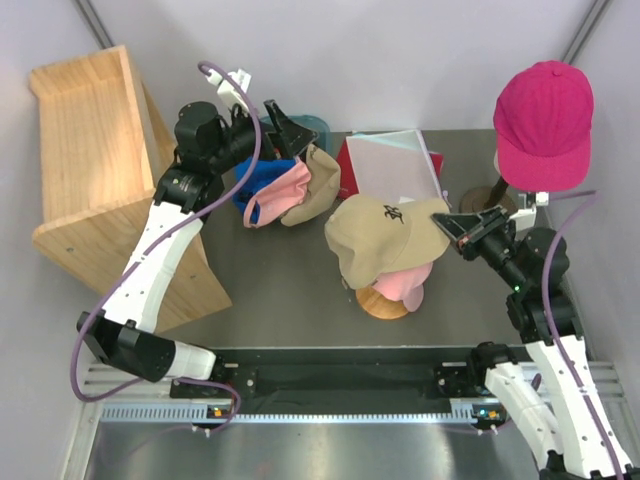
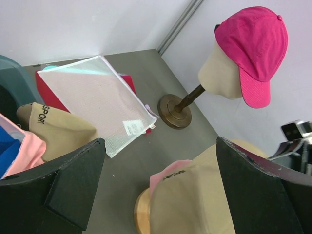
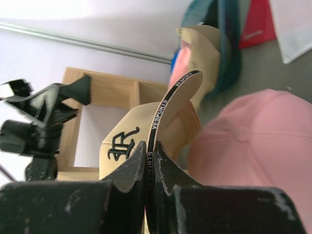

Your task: Stack the hats

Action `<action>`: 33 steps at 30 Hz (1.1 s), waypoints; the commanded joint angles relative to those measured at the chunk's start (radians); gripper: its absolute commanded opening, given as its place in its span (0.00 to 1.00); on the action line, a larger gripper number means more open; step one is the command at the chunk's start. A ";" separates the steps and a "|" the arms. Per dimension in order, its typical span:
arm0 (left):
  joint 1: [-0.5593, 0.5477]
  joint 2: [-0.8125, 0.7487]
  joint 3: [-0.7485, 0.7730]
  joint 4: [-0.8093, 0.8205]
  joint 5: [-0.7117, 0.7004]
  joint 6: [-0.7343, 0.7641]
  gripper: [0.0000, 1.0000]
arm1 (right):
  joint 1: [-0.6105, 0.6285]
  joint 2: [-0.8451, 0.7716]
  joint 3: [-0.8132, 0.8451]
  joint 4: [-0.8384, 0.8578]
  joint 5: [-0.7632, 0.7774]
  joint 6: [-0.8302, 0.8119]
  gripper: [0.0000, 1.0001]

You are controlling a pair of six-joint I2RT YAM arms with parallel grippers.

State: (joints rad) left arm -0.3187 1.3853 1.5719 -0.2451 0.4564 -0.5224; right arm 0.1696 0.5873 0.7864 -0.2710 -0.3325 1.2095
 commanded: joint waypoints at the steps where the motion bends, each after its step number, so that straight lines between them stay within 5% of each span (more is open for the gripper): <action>1: 0.006 -0.011 0.013 0.069 0.045 -0.007 0.99 | 0.013 -0.066 -0.073 0.084 0.053 0.059 0.00; 15: -0.002 0.026 -0.006 0.064 0.074 0.009 0.99 | 0.002 -0.239 -0.246 0.096 0.193 0.127 0.00; 33: -0.011 0.052 -0.050 0.055 0.090 0.030 0.99 | -0.001 -0.432 -0.239 -0.279 0.334 0.096 0.00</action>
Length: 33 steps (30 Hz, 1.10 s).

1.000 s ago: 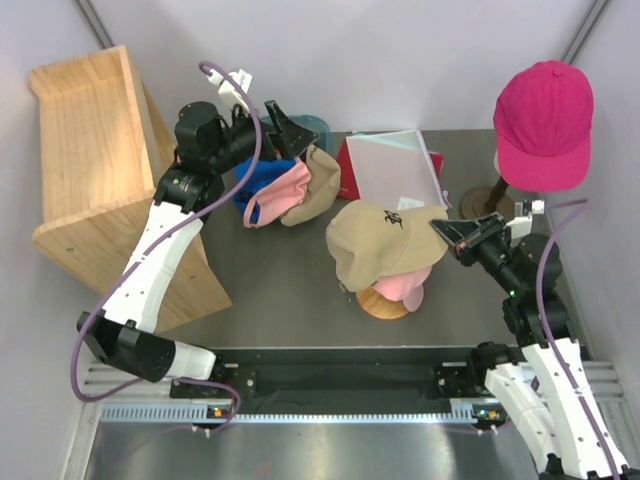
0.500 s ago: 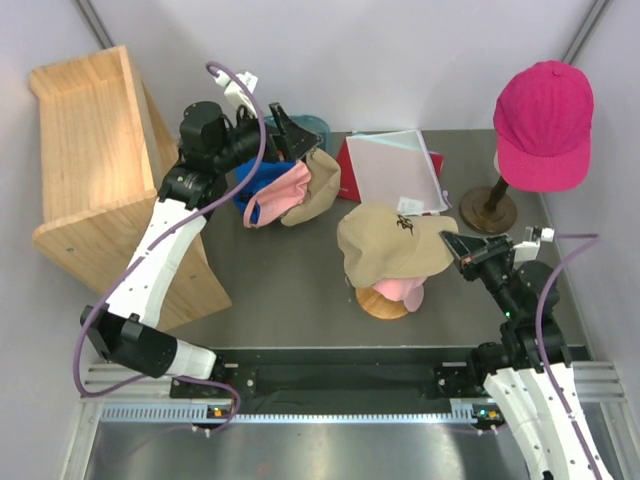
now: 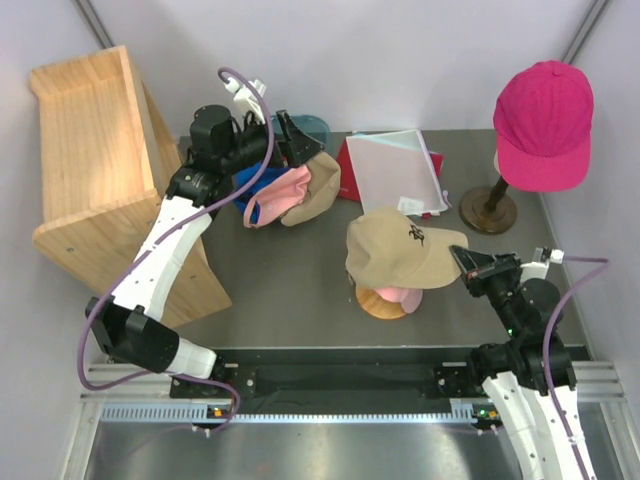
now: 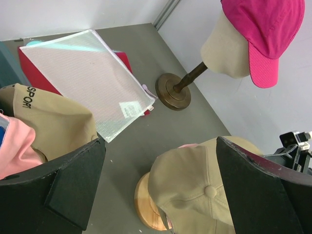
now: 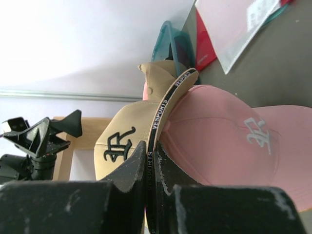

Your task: Stack the hats

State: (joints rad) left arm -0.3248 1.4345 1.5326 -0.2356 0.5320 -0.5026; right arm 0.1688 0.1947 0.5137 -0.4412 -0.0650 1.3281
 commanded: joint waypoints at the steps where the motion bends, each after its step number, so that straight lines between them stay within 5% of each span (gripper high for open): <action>1: -0.005 0.003 -0.015 0.045 0.014 0.009 0.99 | 0.000 -0.046 0.037 -0.125 0.092 -0.029 0.00; 33: -0.005 0.024 -0.066 0.025 -0.032 0.041 0.99 | 0.000 0.101 0.089 -0.528 0.271 -0.418 0.00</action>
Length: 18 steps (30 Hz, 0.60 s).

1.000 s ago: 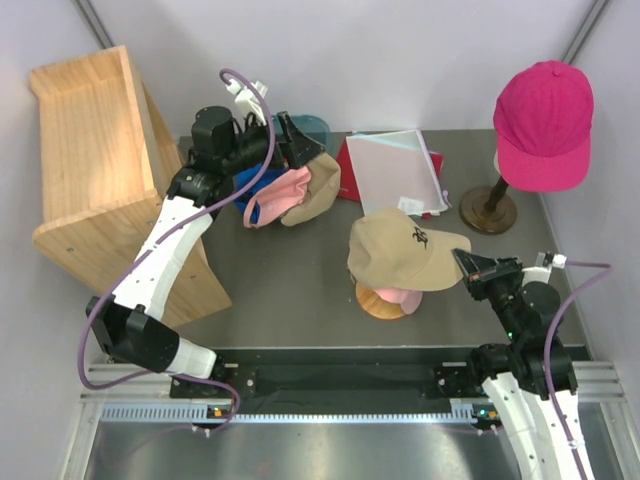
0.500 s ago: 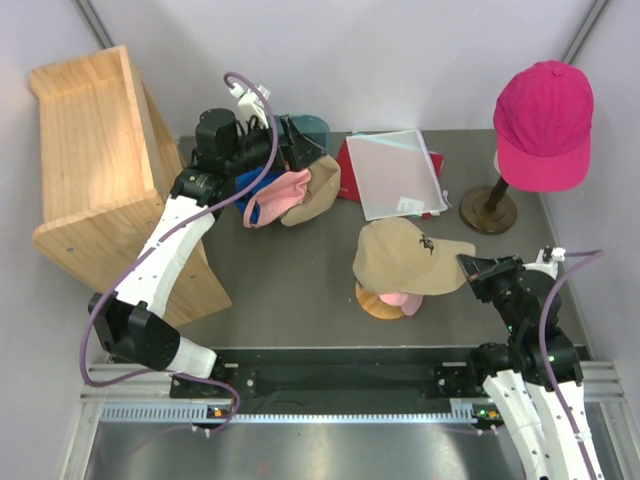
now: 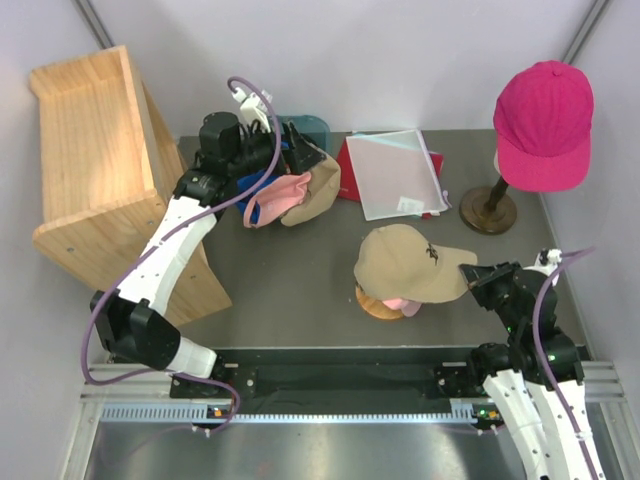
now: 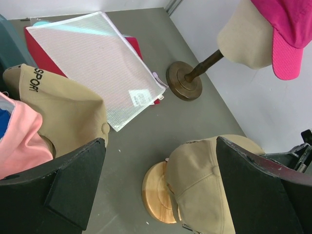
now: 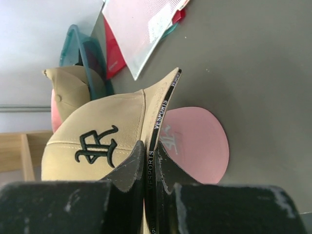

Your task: Stack the hats

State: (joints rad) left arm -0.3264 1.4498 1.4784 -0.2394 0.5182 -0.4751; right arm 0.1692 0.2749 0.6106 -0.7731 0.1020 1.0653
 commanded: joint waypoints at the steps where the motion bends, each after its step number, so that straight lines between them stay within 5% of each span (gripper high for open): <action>1: -0.003 0.011 -0.015 0.026 -0.021 0.013 0.99 | 0.000 0.029 -0.008 -0.196 0.105 -0.159 0.00; 4: -0.003 0.020 -0.027 0.019 -0.038 0.023 0.99 | 0.000 0.056 0.001 -0.178 0.091 -0.169 0.09; 5: -0.003 0.026 -0.030 0.009 -0.043 0.029 0.99 | 0.000 0.069 0.006 -0.176 0.091 -0.169 0.27; 8: -0.003 0.035 -0.041 -0.009 -0.070 0.050 0.99 | 0.000 0.083 0.038 -0.183 0.105 -0.168 0.59; 14: -0.003 0.053 -0.056 -0.011 -0.102 0.064 0.99 | 0.000 0.078 0.116 -0.195 0.157 -0.143 0.98; 18: -0.003 0.070 -0.056 -0.015 -0.148 0.088 0.99 | 0.000 0.080 0.198 -0.253 0.238 -0.100 1.00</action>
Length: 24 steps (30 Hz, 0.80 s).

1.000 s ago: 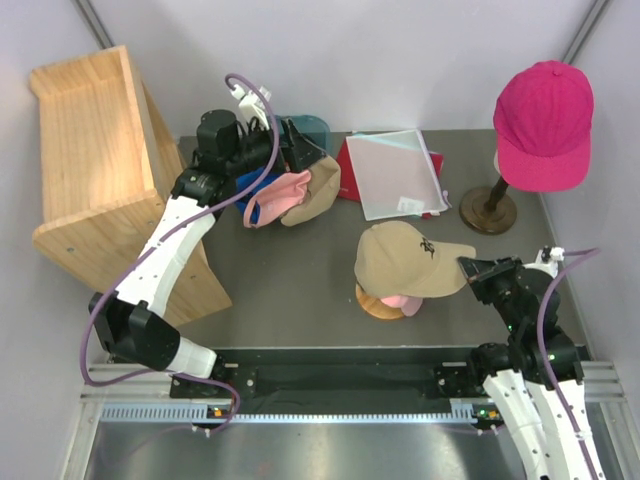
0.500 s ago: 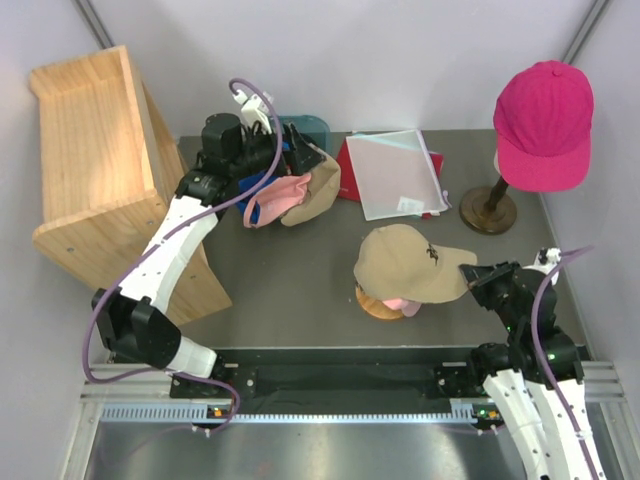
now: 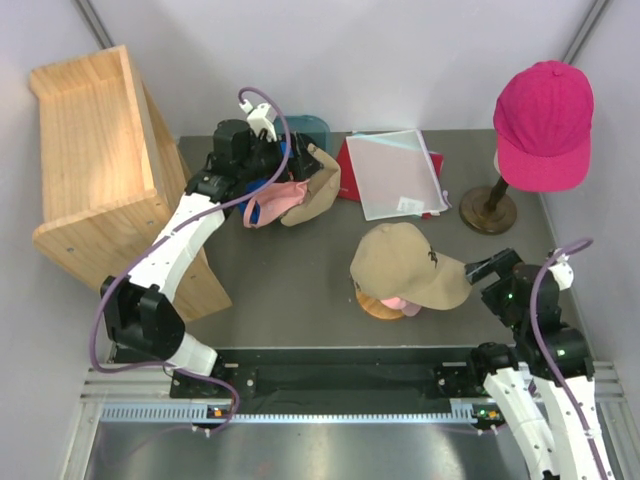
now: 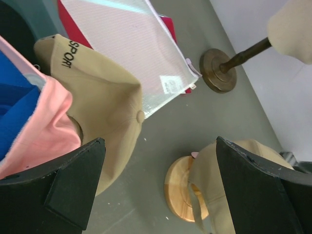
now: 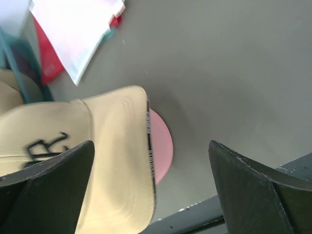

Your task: Stack the hats

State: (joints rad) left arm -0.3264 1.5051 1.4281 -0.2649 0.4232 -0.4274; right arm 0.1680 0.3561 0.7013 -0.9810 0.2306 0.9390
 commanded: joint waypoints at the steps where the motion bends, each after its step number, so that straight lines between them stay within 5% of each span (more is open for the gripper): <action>1: -0.003 0.020 -0.006 0.006 -0.072 0.059 0.99 | 0.002 -0.003 0.147 -0.056 0.127 0.037 1.00; 6: -0.003 0.066 -0.017 0.013 -0.164 0.107 0.99 | 0.001 0.026 0.239 0.027 0.211 0.005 1.00; 15: -0.003 0.185 0.000 0.052 -0.335 0.196 0.92 | 0.001 0.178 0.230 0.266 0.138 -0.045 1.00; 24: -0.003 0.259 0.031 0.116 -0.359 0.236 0.92 | -0.001 0.237 0.236 0.355 0.124 -0.075 1.00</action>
State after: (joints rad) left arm -0.3264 1.7561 1.4170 -0.2329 0.0872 -0.2268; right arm 0.1680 0.5610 0.9085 -0.7166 0.3592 0.9047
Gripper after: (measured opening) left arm 0.920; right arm 0.995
